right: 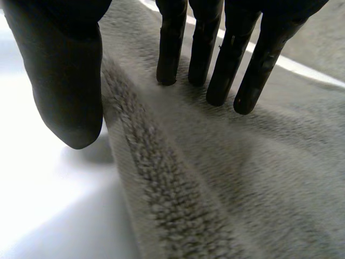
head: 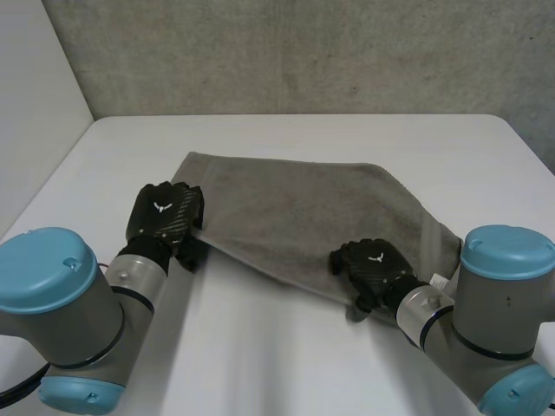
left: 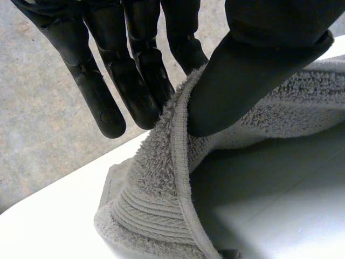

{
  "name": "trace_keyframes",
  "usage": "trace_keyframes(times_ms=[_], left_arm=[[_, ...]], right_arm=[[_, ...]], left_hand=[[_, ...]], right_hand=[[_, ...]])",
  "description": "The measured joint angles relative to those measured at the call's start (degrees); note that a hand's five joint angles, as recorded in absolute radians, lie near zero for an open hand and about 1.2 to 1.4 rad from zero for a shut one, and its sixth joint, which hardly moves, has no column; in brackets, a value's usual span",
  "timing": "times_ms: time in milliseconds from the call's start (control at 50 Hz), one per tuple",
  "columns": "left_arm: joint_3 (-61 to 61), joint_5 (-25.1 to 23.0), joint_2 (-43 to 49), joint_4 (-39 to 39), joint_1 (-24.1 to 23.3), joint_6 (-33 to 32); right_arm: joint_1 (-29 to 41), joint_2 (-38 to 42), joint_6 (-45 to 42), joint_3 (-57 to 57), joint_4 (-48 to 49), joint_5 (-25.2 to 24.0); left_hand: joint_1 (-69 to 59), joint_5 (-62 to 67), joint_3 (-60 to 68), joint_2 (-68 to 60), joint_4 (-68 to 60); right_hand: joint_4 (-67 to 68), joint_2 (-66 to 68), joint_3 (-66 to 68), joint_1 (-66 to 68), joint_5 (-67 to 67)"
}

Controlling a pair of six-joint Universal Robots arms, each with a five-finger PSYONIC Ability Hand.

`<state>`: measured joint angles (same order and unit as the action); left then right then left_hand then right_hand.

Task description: Fold the towel.

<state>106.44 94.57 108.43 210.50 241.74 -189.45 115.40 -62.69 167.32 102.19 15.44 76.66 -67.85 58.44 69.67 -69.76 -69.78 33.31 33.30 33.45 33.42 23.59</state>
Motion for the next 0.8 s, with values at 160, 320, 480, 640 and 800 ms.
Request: trace_keyframes(times_ms=[160, 320, 480, 640, 800], left_arm=[[0.2, 0.0, -0.92, 0.0, 0.19, 0.11], [0.33, 0.04, -1.56, 0.0, 0.3, 0.16], [0.35, 0.09, -1.7, 0.0, 0.38, 0.17], [0.35, 0.09, -1.72, 0.0, 0.38, 0.16], [0.35, 0.07, -1.65, 0.0, 0.32, 0.15]], right_arm=[[-1.19, 0.12, -0.34, 0.68, 2.56, 3.27], [-3.43, -2.91, -0.79, 3.35, 3.49, 4.97], [-8.76, -10.32, -1.29, 6.7, 2.91, 4.04], [-15.09, -13.28, -5.23, 9.43, 1.67, 1.18], [-19.55, -11.95, -7.63, 10.92, -0.26, -2.69]], left_hand=[[0.0, 0.0, 0.0, 0.0, 0.0], [0.0, 0.0, 0.0, 0.0, 0.0], [0.0, 0.0, 0.0, 0.0, 0.0], [0.0, 0.0, 0.0, 0.0, 0.0], [0.0, 0.0, 0.0, 0.0, 0.0]], right_hand=[[17.23, 17.43, 17.13, 17.14, 16.87], [25.07, 24.83, 24.99, 25.63, 24.87], [25.22, 24.84, 25.02, 25.85, 24.99], [25.24, 25.13, 25.22, 25.91, 25.0], [25.06, 24.88, 25.01, 25.12, 24.73]])
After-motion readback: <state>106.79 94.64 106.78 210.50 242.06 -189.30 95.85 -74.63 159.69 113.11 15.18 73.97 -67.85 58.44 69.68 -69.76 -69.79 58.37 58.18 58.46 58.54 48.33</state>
